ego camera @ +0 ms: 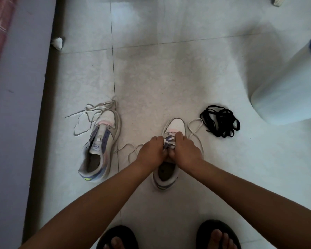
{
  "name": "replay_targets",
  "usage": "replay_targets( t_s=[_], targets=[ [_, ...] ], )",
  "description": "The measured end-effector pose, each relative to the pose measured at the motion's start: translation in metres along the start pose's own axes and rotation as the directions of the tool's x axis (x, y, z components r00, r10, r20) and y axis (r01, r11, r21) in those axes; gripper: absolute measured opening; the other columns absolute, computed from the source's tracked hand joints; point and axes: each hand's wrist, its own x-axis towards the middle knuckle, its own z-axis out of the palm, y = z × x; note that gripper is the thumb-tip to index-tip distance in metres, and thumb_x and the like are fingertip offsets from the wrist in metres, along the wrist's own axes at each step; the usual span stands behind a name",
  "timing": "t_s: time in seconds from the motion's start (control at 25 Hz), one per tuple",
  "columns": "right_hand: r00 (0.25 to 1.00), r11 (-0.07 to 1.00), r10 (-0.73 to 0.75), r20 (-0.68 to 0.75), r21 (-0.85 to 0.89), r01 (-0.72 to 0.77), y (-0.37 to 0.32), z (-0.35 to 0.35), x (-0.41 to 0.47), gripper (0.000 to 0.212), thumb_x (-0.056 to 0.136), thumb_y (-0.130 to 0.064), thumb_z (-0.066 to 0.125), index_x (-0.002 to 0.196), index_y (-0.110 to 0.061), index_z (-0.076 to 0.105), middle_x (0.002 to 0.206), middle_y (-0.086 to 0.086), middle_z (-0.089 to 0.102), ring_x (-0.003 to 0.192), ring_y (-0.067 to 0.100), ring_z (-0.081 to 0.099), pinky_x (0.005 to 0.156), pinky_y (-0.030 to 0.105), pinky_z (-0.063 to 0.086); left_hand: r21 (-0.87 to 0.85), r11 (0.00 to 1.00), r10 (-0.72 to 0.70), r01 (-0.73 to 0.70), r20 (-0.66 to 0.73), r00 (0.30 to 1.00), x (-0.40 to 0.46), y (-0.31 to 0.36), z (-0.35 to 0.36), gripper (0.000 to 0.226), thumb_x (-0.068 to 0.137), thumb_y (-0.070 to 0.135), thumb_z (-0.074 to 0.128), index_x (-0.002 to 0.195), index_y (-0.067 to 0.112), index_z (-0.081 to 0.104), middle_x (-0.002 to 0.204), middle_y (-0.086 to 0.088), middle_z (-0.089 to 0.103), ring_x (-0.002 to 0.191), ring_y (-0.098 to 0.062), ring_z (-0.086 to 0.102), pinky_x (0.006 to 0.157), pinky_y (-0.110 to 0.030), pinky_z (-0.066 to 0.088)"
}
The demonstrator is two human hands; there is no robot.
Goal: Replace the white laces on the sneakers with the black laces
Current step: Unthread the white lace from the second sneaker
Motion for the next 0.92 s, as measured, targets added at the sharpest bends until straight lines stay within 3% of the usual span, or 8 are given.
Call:
replay_targets(
  t_s=[0.12,0.2,0.28,0.44,0.56,0.64,0.8,0.92],
  targets=[
    [0.999,0.999,-0.034,0.017,-0.009,0.034,0.015,-0.008,0.002,0.034,0.088,-0.019,0.051,0.117,-0.012,0.035,0.109,0.014,0.058,0.094,0.033,0.059,0.064,0.031,0.034,-0.169,0.985,0.036,-0.031,0.029,0.999,-0.003,-0.007,-0.009,0.018,0.088,0.016,0.054,0.098,0.013,0.039,0.085,-0.008,0.055,0.084,-0.033,0.058,0.060,-0.029,0.031],
    [0.994,0.985,-0.106,-0.030,-0.139,0.101,0.027,-0.014,-0.004,0.027,0.090,-0.021,0.048,0.116,-0.017,0.040,0.110,0.009,0.056,0.097,0.031,0.056,0.062,0.032,0.033,-0.202,0.975,0.105,-0.094,0.049,0.993,-0.005,-0.013,-0.013,0.019,0.088,0.013,0.053,0.099,0.015,0.037,0.085,-0.006,0.051,0.081,-0.034,0.057,0.062,-0.031,0.038],
    [0.963,0.931,-0.248,-0.109,-0.300,0.206,0.038,-0.013,-0.014,0.027,0.090,-0.022,0.054,0.116,-0.019,0.049,0.109,0.008,0.056,0.096,0.029,0.057,0.059,0.031,0.033,-0.120,0.974,0.204,-0.194,0.073,0.976,-0.008,-0.018,-0.014,0.023,0.092,0.014,0.049,0.114,0.015,0.043,0.102,-0.010,0.047,0.085,-0.034,0.056,0.071,-0.039,0.046],
    [0.907,0.840,-0.387,-0.165,-0.468,0.274,0.044,-0.011,-0.020,0.035,0.056,-0.015,0.087,0.085,-0.015,0.069,0.071,0.009,0.061,0.054,0.028,0.059,0.042,0.026,0.034,0.135,0.946,0.284,-0.294,0.086,0.955,-0.013,-0.024,-0.013,0.029,0.095,0.031,0.046,0.124,0.032,0.042,0.107,-0.001,0.039,0.080,-0.023,0.050,0.063,-0.034,0.042],
    [0.910,0.820,-0.393,-0.127,-0.496,0.285,0.042,-0.014,-0.016,0.034,0.058,-0.017,0.084,0.089,-0.018,0.070,0.074,0.007,0.063,0.059,0.028,0.062,0.048,0.031,0.042,0.301,0.907,0.280,-0.293,0.087,0.956,-0.010,-0.023,-0.012,0.030,0.096,0.035,0.045,0.126,0.034,0.042,0.111,-0.002,0.038,0.093,-0.024,0.051,0.061,-0.034,0.036],
    [0.926,0.840,-0.370,-0.073,-0.452,0.300,0.042,-0.012,-0.016,0.031,0.079,-0.019,0.068,0.109,-0.021,0.064,0.096,0.009,0.063,0.082,0.029,0.063,0.067,0.035,0.041,0.311,0.907,0.268,-0.283,0.091,0.959,-0.008,-0.020,-0.010,0.029,0.095,0.033,0.045,0.124,0.031,0.044,0.111,-0.003,0.036,0.096,-0.023,0.047,0.060,-0.033,0.031],
    [0.949,0.887,-0.308,-0.067,-0.382,0.261,0.041,-0.009,-0.009,0.034,0.094,-0.020,0.044,0.127,-0.022,0.043,0.120,0.004,0.050,0.108,0.027,0.052,0.079,0.035,0.035,-0.021,0.973,0.230,-0.230,-0.002,0.973,-0.008,-0.019,-0.008,0.006,0.088,0.017,0.054,0.094,0.019,0.053,0.100,0.001,0.035,0.083,-0.017,0.043,0.060,-0.031,0.034],
    [0.946,0.876,-0.323,0.001,-0.379,0.299,0.039,-0.008,-0.008,0.032,0.093,-0.019,0.043,0.125,-0.021,0.047,0.122,0.006,0.047,0.110,0.028,0.049,0.080,0.035,0.034,-0.416,0.905,0.074,-0.084,-0.040,0.996,-0.007,-0.021,-0.013,0.032,0.080,0.001,0.066,0.065,0.020,0.045,0.084,0.004,0.039,0.076,-0.013,0.046,0.067,-0.019,0.039]
  ],
)
